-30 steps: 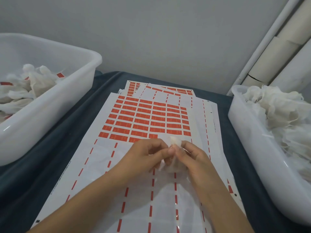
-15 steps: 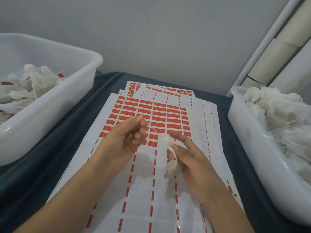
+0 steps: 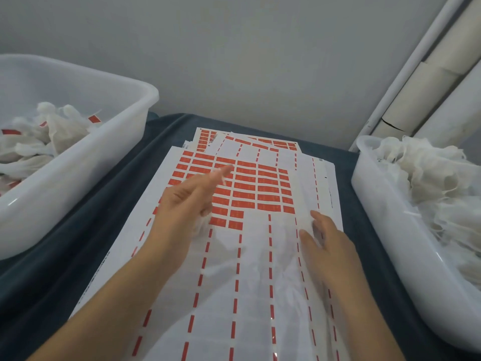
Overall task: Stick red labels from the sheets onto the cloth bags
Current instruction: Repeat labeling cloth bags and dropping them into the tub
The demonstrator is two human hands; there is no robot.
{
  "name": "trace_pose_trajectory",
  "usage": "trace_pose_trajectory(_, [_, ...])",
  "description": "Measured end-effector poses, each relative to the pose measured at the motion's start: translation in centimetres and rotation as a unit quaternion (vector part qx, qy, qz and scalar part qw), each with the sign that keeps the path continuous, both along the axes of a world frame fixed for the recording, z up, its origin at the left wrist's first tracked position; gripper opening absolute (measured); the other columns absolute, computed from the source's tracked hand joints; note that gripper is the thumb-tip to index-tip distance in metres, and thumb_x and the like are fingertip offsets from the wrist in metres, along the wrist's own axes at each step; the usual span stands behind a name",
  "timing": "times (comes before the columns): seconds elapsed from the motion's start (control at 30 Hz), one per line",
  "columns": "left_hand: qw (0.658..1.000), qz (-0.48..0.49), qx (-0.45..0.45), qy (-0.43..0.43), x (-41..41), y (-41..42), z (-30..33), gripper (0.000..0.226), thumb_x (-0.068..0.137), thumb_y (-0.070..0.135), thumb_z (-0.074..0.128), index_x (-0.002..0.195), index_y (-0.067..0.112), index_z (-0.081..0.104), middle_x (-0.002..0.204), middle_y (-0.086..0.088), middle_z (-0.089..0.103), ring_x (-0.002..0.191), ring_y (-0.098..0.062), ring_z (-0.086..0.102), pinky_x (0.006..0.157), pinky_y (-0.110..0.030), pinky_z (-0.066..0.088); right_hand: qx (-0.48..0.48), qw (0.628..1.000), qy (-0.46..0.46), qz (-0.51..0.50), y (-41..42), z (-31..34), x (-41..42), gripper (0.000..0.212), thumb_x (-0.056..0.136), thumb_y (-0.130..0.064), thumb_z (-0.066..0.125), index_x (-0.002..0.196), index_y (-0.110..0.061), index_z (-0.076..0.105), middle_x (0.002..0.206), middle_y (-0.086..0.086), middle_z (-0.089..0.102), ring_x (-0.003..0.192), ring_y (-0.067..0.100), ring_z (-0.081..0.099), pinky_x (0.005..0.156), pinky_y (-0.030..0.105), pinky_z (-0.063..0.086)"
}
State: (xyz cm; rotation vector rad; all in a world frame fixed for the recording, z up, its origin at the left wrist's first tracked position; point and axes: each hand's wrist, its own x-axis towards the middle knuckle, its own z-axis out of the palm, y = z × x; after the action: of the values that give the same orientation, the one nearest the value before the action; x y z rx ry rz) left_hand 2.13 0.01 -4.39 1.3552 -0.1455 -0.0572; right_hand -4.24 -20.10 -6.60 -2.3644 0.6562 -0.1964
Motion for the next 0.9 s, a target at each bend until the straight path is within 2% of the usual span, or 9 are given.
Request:
trace_pose_trajectory(0.1, [0.974, 0.004, 0.203, -0.103, -0.6, -1.3, -1.2, 0.022, 0.068, 0.051, 0.055, 0.089, 0.052, 0.061, 0.075, 0.016, 0.060, 0.081, 0.013, 0.052, 0.056, -0.005, 0.042, 0.018, 1.000, 0.001, 0.008, 0.0, -0.7, 0.2, 0.055, 0.087, -0.047, 0.055, 0.136, -0.039, 0.032, 0.144, -0.010, 0.041, 0.128, 0.019, 0.045, 0.105, 0.042, 0.036])
trace_pose_trajectory(0.2, [0.925, -0.022, 0.340, -0.167, -0.9, -2.2, -2.9, 0.037, 0.079, 0.043, 0.059, 0.116, 0.042, 0.058, 0.077, 0.023, 0.045, 0.081, 0.010, 0.047, 0.057, -0.003, 0.040, 0.125, 0.989, -0.068, -0.029, -0.1, -0.1, 0.5, 0.057, 0.082, -0.040, 0.065, 0.131, -0.042, 0.034, 0.132, -0.014, 0.047, 0.111, 0.013, 0.053, 0.091, 0.037, 0.046])
trace_pose_trajectory(0.27, [0.911, -0.041, 0.374, -0.171, -0.9, -2.5, -3.5, 0.042, 0.082, 0.040, 0.060, 0.124, 0.038, 0.055, 0.082, 0.026, 0.043, 0.081, 0.003, 0.047, 0.063, -0.003, 0.038, 0.246, 0.963, -0.101, -0.048, -0.4, 0.4, 0.5, 0.060, 0.078, -0.039, 0.070, 0.126, -0.045, 0.036, 0.120, -0.018, 0.050, 0.094, 0.008, 0.057, 0.075, 0.031, 0.049])
trace_pose_trajectory(0.37, [0.896, -0.050, 0.401, -0.184, -0.8, -2.6, -3.9, 0.042, 0.084, 0.040, 0.060, 0.125, 0.037, 0.055, 0.084, 0.028, 0.041, 0.084, 0.002, 0.045, 0.064, -0.001, 0.036, 0.359, 0.932, -0.043, -0.012, -0.6, 0.6, 0.4, 0.058, 0.073, -0.035, 0.075, 0.123, -0.040, 0.045, 0.110, -0.012, 0.065, 0.080, 0.017, 0.071, 0.063, 0.035, 0.058])
trace_pose_trajectory(0.43, [0.890, -0.025, 0.415, -0.185, -0.6, -2.4, -3.8, 0.043, 0.084, 0.039, 0.061, 0.126, 0.033, 0.056, 0.084, 0.030, 0.037, 0.082, 0.004, 0.044, 0.063, -0.001, 0.033, 0.329, 0.943, 0.010, 0.039, -0.7, 0.2, 0.4, 0.052, 0.075, -0.033, 0.075, 0.119, -0.040, 0.048, 0.106, -0.009, 0.068, 0.082, 0.017, 0.071, 0.068, 0.039, 0.059])
trace_pose_trajectory(0.53, [0.885, 0.002, 0.432, -0.172, -0.1, -1.9, -3.5, 0.048, 0.080, 0.042, 0.064, 0.126, 0.033, 0.055, 0.088, 0.026, 0.036, 0.079, 0.003, 0.043, 0.067, -0.005, 0.033, 0.311, 0.948, 0.017, 0.057, -0.9, 0.0, 0.5, 0.048, 0.079, -0.030, 0.071, 0.118, -0.041, 0.045, 0.105, -0.011, 0.066, 0.090, 0.018, 0.067, 0.075, 0.041, 0.057])
trace_pose_trajectory(0.67, [0.876, -0.038, 0.461, -0.138, -0.1, -1.6, -3.1, 0.048, 0.075, 0.053, 0.064, 0.120, 0.036, 0.058, 0.096, 0.027, 0.036, 0.087, -0.002, 0.043, 0.079, -0.015, 0.036, 0.303, 0.951, -0.005, 0.067, -0.9, 0.0, 0.5, 0.046, 0.078, -0.038, 0.070, 0.114, -0.047, 0.044, 0.096, -0.020, 0.065, 0.082, 0.011, 0.068, 0.055, 0.023, 0.053])
trace_pose_trajectory(0.8, [0.816, -0.118, 0.545, -0.154, 0.6, -1.7, -1.8, 0.055, 0.078, 0.058, 0.058, 0.128, 0.037, 0.050, 0.126, 0.017, 0.044, 0.109, -0.006, 0.044, 0.086, -0.021, 0.035, 0.303, 0.950, -0.017, 0.066, -1.0, 0.2, 1.0, 0.041, 0.081, -0.043, 0.067, 0.114, -0.048, 0.043, 0.085, -0.023, 0.066, 0.071, 0.004, 0.068, 0.041, 0.012, 0.046])
trace_pose_trajectory(0.9, [0.810, -0.108, 0.553, -0.163, 1.2, -2.4, -1.5, 0.055, 0.081, 0.055, 0.057, 0.132, 0.036, 0.046, 0.134, 0.015, 0.041, 0.117, -0.008, 0.043, 0.082, -0.020, 0.030, 0.325, 0.944, -0.012, 0.050, -1.1, 0.8, 1.3, 0.037, 0.087, -0.037, 0.061, 0.119, -0.042, 0.041, 0.094, -0.016, 0.064, 0.073, 0.011, 0.066, 0.041, 0.015, 0.047])
